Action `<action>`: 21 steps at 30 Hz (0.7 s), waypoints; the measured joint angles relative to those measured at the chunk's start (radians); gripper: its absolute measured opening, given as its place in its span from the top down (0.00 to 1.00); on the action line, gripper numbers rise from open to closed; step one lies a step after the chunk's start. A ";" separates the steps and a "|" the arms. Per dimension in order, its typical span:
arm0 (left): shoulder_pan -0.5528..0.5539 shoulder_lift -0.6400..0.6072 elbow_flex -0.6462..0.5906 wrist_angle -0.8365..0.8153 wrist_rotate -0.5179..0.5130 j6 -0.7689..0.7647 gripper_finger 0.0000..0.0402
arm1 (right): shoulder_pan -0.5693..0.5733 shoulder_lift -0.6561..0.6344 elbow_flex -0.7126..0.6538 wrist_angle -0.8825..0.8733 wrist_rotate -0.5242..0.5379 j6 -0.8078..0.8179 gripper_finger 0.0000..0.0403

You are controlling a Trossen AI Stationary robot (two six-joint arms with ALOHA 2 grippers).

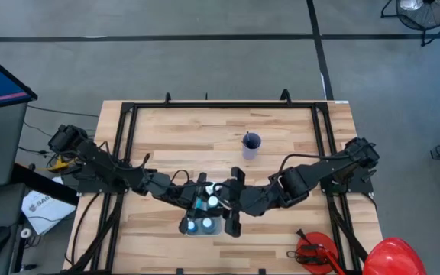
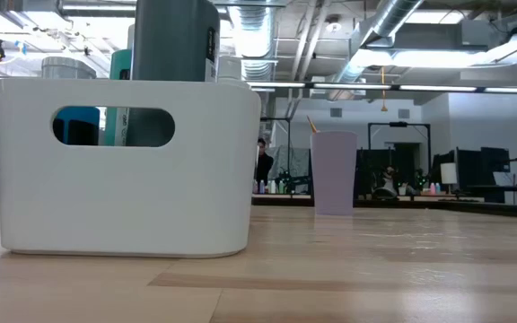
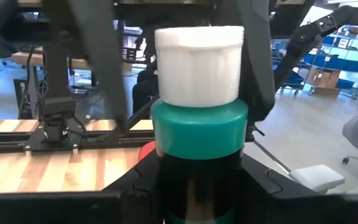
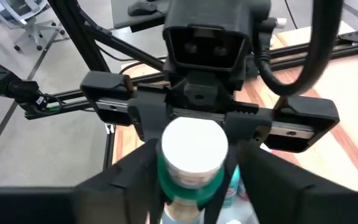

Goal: Pick & Place Paint Supplies
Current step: Put the black and green paint bottle into the white bin

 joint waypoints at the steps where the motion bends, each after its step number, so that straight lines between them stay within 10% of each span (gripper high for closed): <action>1: 0.000 0.000 0.000 -0.001 -0.001 0.000 0.71 | 0.000 0.000 0.000 0.000 0.000 0.000 0.53; 6: 0.000 0.002 -0.002 -0.008 -0.001 0.000 0.71 | 0.000 0.000 0.002 -0.011 -0.001 0.000 0.73; 13: 0.000 0.002 -0.002 -0.008 0.000 0.000 0.71 | 0.002 0.000 0.002 -0.022 -0.009 0.000 0.74; 21: -0.001 -0.001 0.001 0.008 0.010 0.000 0.71 | 0.003 0.003 -0.002 -0.049 -0.049 0.000 0.37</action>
